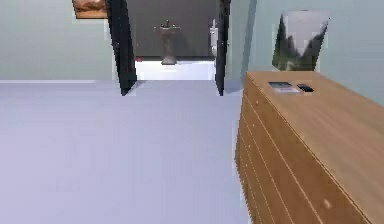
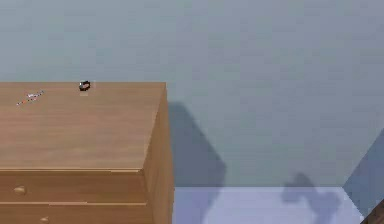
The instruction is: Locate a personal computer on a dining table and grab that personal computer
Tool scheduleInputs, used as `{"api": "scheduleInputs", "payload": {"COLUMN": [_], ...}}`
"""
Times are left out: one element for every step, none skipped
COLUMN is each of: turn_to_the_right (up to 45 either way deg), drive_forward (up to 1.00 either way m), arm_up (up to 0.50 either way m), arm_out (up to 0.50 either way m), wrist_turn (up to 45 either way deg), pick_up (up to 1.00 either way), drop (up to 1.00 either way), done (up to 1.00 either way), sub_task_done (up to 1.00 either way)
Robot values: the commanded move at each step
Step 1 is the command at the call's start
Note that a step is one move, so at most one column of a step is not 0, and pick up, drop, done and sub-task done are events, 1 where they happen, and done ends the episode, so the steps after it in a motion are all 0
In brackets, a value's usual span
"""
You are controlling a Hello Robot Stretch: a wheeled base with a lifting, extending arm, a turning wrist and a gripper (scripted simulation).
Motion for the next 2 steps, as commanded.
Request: {"api": "scheduleInputs", "payload": {"turn_to_the_right": [15.0,0.0], "drive_forward": [0.00,0.05], "arm_up": [0.00,0.00], "arm_out": [0.00,0.00], "wrist_turn": [0.0,0.0], "pick_up": [0.00,0.00], "drop": [0.00,0.00], "done": [0.00,0.00], "sub_task_done": [0.00,0.00]}}
